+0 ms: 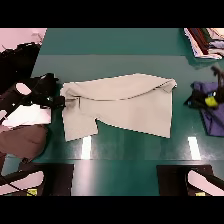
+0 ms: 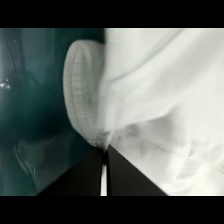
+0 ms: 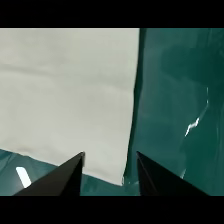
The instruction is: Fold the shirts.
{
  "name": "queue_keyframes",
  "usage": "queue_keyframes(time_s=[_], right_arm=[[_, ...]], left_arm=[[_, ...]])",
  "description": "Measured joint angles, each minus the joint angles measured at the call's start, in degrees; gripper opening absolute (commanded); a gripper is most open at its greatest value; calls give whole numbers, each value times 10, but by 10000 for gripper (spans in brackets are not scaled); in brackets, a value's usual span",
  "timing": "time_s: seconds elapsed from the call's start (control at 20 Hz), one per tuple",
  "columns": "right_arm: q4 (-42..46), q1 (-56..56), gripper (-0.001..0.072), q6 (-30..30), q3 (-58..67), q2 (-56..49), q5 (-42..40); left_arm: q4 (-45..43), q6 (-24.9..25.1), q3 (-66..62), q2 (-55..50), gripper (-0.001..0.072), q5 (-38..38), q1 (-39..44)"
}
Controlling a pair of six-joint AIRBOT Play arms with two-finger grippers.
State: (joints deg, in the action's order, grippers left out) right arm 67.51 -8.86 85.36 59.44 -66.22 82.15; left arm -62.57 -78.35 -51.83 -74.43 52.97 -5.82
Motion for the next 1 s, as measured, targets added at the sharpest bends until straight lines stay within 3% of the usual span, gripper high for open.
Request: queue_keyframes(time_s=[0.2,0.4,0.5,0.6,0.65,0.7,0.75,1.0], right_arm=[[-7,-23,437,0,-138,18,13],[-49,3,426,2,-236,23,-33],[-62,25,321,8,-262,24,-63],[-74,45,267,14,-276,25,-82],[-78,54,111,15,-280,25,-92],[-78,62,51,16,-283,25,-104],[-80,68,18,18,-285,25,-114],[-67,80,17,18,-255,54,-150]], left_arm=[[0,-2,-26,25,25,6,0],[0,-2,-36,35,25,9,0],[0,-2,-38,37,26,11,0],[0,-3,-39,38,25,14,0],[0,-2,-39,39,25,15,0],[0,-3,-39,39,25,16,0],[0,-3,-39,39,25,19,0],[-2,-3,-67,60,25,47,0]])
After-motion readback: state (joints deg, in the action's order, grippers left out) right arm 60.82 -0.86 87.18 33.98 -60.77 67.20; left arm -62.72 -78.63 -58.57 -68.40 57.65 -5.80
